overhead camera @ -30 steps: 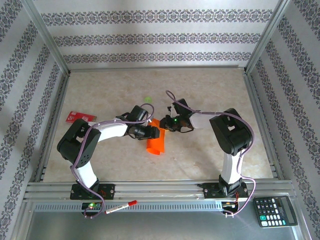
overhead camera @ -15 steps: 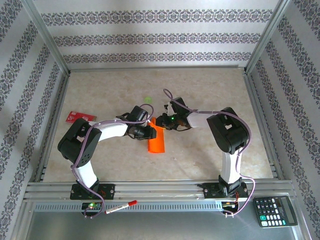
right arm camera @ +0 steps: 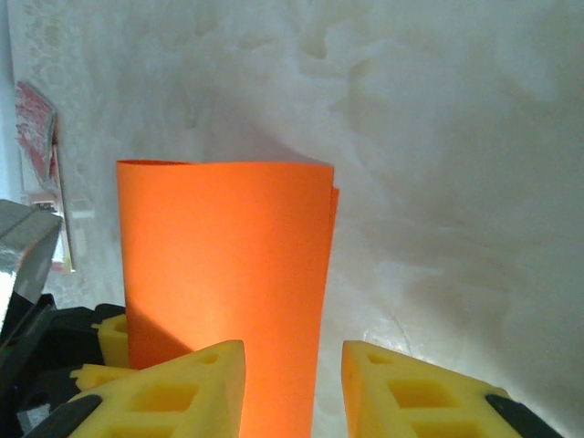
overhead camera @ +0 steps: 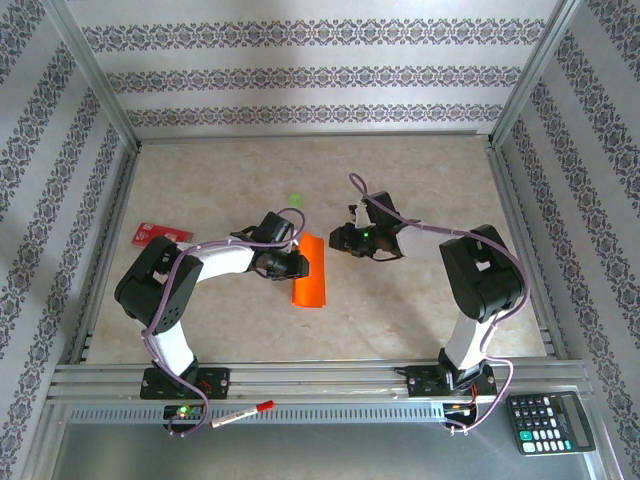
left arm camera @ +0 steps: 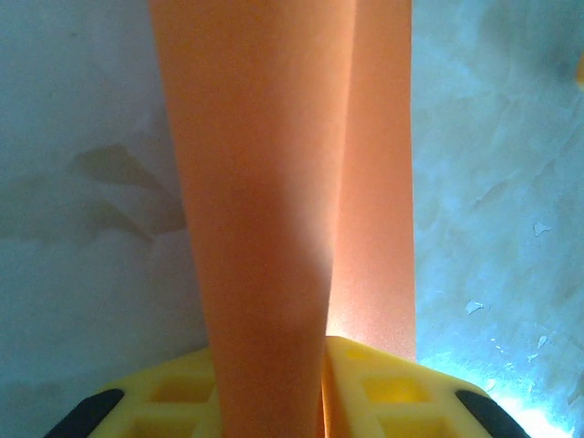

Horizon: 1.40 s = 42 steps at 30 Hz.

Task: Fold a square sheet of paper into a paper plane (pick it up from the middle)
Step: Hold the square sheet of paper at the center of the table.

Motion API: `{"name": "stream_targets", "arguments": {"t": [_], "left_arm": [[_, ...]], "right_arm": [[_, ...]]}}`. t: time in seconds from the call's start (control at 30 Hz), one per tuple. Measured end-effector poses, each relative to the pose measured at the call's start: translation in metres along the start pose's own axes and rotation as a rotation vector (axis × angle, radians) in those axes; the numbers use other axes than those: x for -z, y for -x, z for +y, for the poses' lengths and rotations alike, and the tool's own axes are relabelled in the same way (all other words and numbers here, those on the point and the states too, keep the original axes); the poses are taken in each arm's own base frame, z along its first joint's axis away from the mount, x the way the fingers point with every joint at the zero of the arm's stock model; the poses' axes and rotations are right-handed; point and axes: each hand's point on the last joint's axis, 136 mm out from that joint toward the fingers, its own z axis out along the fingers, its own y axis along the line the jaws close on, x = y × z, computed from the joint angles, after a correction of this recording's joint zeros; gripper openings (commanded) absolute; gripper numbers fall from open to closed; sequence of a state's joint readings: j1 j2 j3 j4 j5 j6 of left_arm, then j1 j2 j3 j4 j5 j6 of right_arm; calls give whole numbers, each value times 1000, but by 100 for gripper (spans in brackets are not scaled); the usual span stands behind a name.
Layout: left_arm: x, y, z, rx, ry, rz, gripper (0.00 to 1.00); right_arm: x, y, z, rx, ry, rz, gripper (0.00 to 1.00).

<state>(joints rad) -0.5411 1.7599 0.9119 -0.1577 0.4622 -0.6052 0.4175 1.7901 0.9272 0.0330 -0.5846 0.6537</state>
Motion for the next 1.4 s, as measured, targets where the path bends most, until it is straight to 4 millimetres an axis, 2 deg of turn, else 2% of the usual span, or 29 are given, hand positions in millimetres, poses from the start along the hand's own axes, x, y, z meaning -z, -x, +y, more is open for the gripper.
{"name": "stream_targets", "arguments": {"t": [0.23,0.5,0.83,1.13,1.27,1.4], "left_arm": [[-2,1,1,47,0,-2,26],[-2,1,2,85,0,-7,29],[-2,2,1,115,-14,-20,33],[-1,1,2,123,-41,-49,21],[0,0,4,133,-59,-59,16],[-1,0,4,141,-75,-61,16]], "right_arm": [[-5,-14,-2,4,-7,31,33],[-4,-36,-15,-19,-30,63,31],[8,-50,-6,1,-13,61,29],[8,-52,-3,8,-8,65,29],[7,-62,8,17,8,88,28],[7,-77,20,29,22,112,27]]}}
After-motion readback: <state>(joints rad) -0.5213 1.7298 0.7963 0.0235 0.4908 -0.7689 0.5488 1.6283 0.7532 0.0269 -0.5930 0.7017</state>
